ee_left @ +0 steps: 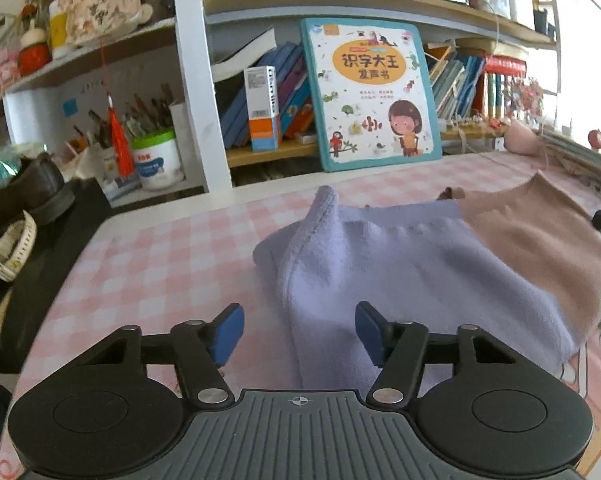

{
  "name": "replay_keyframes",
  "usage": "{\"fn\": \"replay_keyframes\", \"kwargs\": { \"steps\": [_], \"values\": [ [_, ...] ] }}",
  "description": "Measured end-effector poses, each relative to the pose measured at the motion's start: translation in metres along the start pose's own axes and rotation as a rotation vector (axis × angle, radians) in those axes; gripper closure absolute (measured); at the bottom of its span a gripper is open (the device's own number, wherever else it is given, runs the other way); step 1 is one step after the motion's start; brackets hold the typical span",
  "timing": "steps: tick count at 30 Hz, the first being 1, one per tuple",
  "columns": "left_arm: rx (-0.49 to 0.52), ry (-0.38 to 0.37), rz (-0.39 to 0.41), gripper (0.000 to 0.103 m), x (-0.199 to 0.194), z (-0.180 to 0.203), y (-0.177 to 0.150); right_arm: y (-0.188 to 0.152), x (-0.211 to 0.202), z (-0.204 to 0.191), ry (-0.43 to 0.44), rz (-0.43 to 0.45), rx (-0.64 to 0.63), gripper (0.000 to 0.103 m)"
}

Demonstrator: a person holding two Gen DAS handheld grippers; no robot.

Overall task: Fold clothes
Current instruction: 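Grasp the folded sweater edge with the right gripper while the left gripper grasps the lavender edge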

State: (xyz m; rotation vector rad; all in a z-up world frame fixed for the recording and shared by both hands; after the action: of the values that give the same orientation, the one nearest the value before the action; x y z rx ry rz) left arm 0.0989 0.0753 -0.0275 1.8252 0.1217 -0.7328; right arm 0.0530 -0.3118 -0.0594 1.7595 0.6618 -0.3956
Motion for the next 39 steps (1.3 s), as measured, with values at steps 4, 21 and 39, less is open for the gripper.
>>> {"fn": "replay_keyframes", "kwargs": {
  "steps": [4, 21, 39],
  "values": [
    [-0.026, -0.022, 0.001, 0.049, 0.016, -0.003, 0.005, 0.013, 0.012, -0.005, 0.004, 0.002, -0.005, 0.086],
    [-0.294, -0.144, 0.108, 0.097, 0.030, -0.034, 0.031, 0.063, 0.021, 0.005, 0.121, 0.123, 0.169, 0.097],
    [-0.151, -0.002, 0.003, 0.079, 0.067, -0.031, 0.020, 0.043, 0.040, 0.011, -0.007, 0.069, 0.112, 0.088]
  ]
}}
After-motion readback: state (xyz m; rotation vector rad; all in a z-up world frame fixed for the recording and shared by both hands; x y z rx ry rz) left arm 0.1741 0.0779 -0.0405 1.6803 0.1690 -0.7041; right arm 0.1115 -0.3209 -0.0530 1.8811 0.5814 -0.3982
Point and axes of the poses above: each gripper's, at about its wrist camera, not at the fingertips, and x roughly the way its jaws point, z to its right, y to its top, the point moved 8 cm from there along x, roughly the way its jaws point, and after that the axes turned 10 degrees about x, right-handed, at the moved point
